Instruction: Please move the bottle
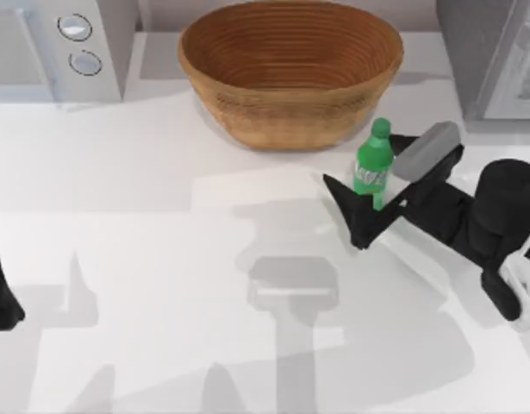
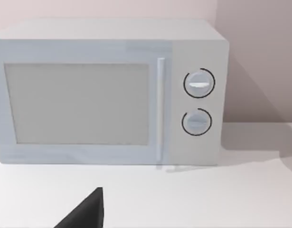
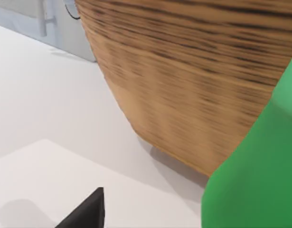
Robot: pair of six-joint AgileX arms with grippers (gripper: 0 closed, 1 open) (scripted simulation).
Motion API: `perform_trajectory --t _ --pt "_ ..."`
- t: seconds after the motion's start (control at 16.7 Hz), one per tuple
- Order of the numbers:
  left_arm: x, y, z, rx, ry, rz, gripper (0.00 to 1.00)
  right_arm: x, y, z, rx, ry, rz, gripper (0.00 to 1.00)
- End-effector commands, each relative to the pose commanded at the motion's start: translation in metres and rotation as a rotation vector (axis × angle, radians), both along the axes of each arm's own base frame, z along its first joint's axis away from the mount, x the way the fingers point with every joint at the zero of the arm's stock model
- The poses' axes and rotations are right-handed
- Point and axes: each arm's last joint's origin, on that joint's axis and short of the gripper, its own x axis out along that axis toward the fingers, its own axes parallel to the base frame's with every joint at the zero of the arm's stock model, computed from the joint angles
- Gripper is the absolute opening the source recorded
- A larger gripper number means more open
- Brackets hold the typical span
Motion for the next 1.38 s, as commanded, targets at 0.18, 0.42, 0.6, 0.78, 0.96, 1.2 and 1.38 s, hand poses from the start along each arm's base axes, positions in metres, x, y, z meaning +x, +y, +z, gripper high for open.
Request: perform_trajectory --t 0.18,0.42,0.6,0.78,0.96,1.2,1.38 --pt "0.0000 0.0000 0.0000 0.000 0.000 0.000 1.00 0.0000 0.0000 0.0000 0.000 0.000 0.000 0.70" --pt "0.0000 0.0000 0.0000 0.000 0.000 0.000 1.00 0.0000 0.0000 0.0000 0.000 0.000 0.000 0.40" --pt "0.0000 0.0000 0.0000 0.000 0.000 0.000 1.00 0.0000 0.0000 0.0000 0.000 0.000 0.000 0.17" --pt "0.0000 0.0000 0.0000 0.000 0.000 0.000 1.00 0.0000 0.0000 0.0000 0.000 0.000 0.000 0.00" --pt "0.0000 0.0000 0.0000 0.000 0.000 0.000 1.00 0.0000 0.0000 0.0000 0.000 0.000 0.000 0.00" --pt "0.0000 0.0000 0.0000 0.000 0.000 0.000 1.00 0.0000 0.0000 0.0000 0.000 0.000 0.000 0.00" --pt "0.0000 0.0000 0.0000 0.000 0.000 0.000 1.00 0.0024 -0.0045 0.0001 -0.007 0.001 -0.001 0.00"
